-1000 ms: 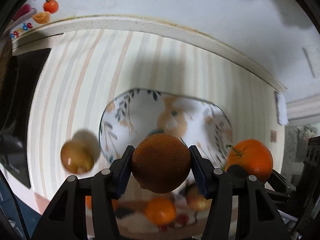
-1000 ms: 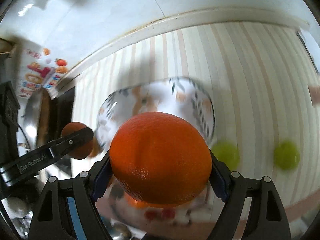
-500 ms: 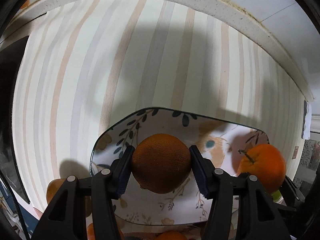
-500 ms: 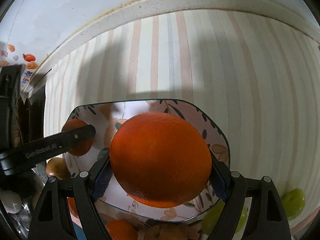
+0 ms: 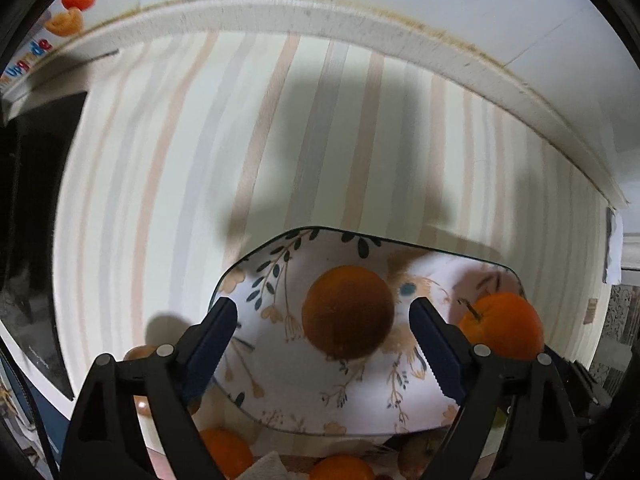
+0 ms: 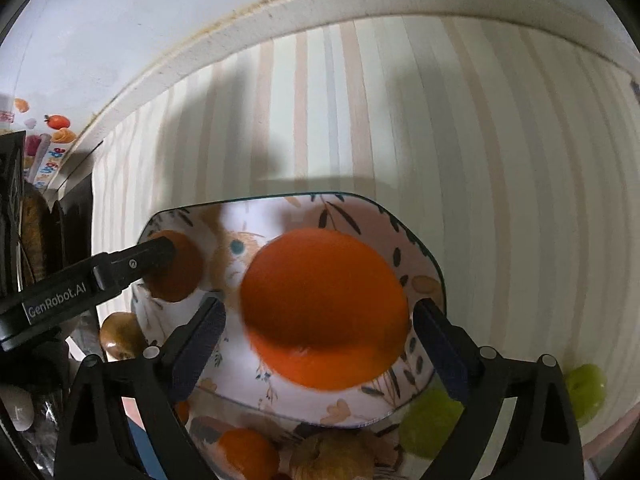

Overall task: Organize fruits
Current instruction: 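Carry both fruits onto the floral plate and open both tools, then reach the right tool to the red apple while the left tool grasps an orange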

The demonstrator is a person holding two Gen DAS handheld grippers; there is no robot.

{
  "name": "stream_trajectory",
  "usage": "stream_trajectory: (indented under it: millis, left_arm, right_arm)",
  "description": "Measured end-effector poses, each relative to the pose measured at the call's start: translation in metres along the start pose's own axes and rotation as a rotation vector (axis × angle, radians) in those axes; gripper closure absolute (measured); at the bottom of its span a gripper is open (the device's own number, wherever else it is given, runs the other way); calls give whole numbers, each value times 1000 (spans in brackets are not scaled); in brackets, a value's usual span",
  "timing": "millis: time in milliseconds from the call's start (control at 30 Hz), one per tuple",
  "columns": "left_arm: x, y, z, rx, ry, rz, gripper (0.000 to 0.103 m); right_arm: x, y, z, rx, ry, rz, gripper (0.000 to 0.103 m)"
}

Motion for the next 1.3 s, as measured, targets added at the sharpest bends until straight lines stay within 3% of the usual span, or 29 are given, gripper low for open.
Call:
stream_trajectory:
  millis: [167, 267, 600, 900, 1167, 1300]
  left_arm:
    - [2, -19, -31, -59, 59, 43, 15]
    - [9, -36, -50, -75, 55, 46, 15]
    - [20, -80, -107, -205, 83, 135, 15]
    - [28, -110, -158, -316, 45, 188, 15]
    - [36, -130, -174, -343, 21, 187, 15]
    - [35, -137, -153, -292, 10, 188, 15]
  right_arm:
    - [4, -13, -27, -25, -79, -45, 6]
    - [7, -26, -41, -37, -128, -65, 6]
    - [17, -84, -97, -137, -165, -63, 6]
    - [54, -121, -158, -272, -163, -38, 6]
    - [73, -144, -182, -311, -129, -27, 6]
    - [71, -149, -177, -292, -98, -8, 6]
Point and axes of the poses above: each gripper's, at about its wrist camera, not at the fingertips, and z roughly the way its jaws point, x to its left, y to its top, the point moved 10 cm from there along z, roughly the way its jaws point
